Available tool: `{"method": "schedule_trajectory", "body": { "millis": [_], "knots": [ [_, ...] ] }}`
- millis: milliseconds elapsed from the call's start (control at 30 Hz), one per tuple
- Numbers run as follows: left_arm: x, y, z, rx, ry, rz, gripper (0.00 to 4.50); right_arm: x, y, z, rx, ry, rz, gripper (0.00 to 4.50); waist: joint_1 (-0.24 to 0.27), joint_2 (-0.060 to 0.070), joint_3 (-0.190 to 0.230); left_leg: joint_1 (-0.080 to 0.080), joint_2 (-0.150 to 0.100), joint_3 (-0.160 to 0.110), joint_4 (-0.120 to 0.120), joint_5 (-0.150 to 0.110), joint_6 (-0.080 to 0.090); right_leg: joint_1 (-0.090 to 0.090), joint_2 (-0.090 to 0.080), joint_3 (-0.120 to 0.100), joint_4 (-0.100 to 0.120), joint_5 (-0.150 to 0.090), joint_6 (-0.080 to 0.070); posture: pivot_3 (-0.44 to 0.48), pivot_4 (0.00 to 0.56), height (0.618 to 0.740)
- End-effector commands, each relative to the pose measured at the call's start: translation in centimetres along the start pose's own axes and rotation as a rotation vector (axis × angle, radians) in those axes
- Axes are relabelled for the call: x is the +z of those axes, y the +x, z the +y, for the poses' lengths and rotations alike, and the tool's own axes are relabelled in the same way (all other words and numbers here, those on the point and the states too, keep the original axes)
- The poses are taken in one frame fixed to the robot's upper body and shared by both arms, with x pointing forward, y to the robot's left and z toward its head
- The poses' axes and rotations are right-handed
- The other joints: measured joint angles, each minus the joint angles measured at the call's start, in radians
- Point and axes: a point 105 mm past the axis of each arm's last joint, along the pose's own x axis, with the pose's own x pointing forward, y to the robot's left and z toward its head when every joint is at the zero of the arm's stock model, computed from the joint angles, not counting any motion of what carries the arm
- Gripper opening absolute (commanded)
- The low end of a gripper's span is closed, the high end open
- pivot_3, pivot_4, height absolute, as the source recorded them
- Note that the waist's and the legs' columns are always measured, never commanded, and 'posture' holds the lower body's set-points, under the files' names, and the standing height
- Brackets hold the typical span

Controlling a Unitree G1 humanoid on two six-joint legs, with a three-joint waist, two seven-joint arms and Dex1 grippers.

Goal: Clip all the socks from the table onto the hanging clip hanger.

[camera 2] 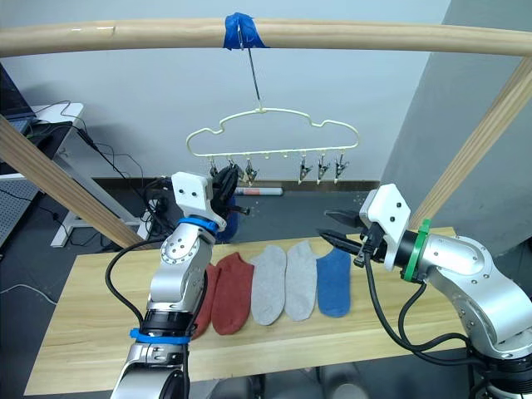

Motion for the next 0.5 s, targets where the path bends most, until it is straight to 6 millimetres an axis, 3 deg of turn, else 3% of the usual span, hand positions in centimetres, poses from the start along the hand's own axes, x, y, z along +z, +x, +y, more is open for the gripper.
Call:
{"method": "schedule_trajectory", "body": {
  "millis": [33,200,233,300,500],
  "knots": [
    [1.3,0.2,0.1,-0.003,0.023,-0.052,0.01,0.9,-0.3,0.3,0.005,-0.036,-0.022,1.71,0.0,0.0,0.0,0.0,0.0,0.0,0.0,0.0,0.0,0.0,0.0,0.0,0.0,0.0,0.0,-0.259,0.228,0.74],
    [1.2,-0.3,0.4,0.002,0.031,-0.048,0.01,-0.1,-0.2,0.4,-0.009,-0.024,0.016,1.71,0.0,0.0,0.0,0.0,0.0,0.0,0.0,0.0,0.0,0.0,0.0,0.0,0.0,0.0,0.0,-0.255,0.229,0.74],
    [1.2,-0.4,0.4,0.002,0.033,-0.046,0.0,-0.8,-0.1,0.0,-0.05,-0.014,0.042,1.87,0.0,0.0,0.0,0.0,0.0,0.0,0.0,0.0,0.0,0.0,0.0,0.0,0.0,0.0,0.0,-0.255,0.229,0.74],
    [1.3,-0.6,0.6,0.003,0.04,-0.042,0.0,-2.7,0.1,-0.5,-0.119,0.011,0.109,2.3,0.0,0.0,0.0,0.0,0.0,0.0,0.0,0.0,0.0,0.0,0.0,0.0,0.0,0.0,0.0,-0.251,0.23,0.74],
    [1.6,-1.1,0.3,-0.046,0.057,-0.028,0.0,-9.0,1.1,-1.3,-0.371,0.123,0.273,4.24,-0.001,0.0,0.0,0.0,0.001,0.0,0.0,0.0,0.0,-0.001,0.0,0.001,0.0,0.0,0.0,-0.238,0.235,0.74]
  ]
}}
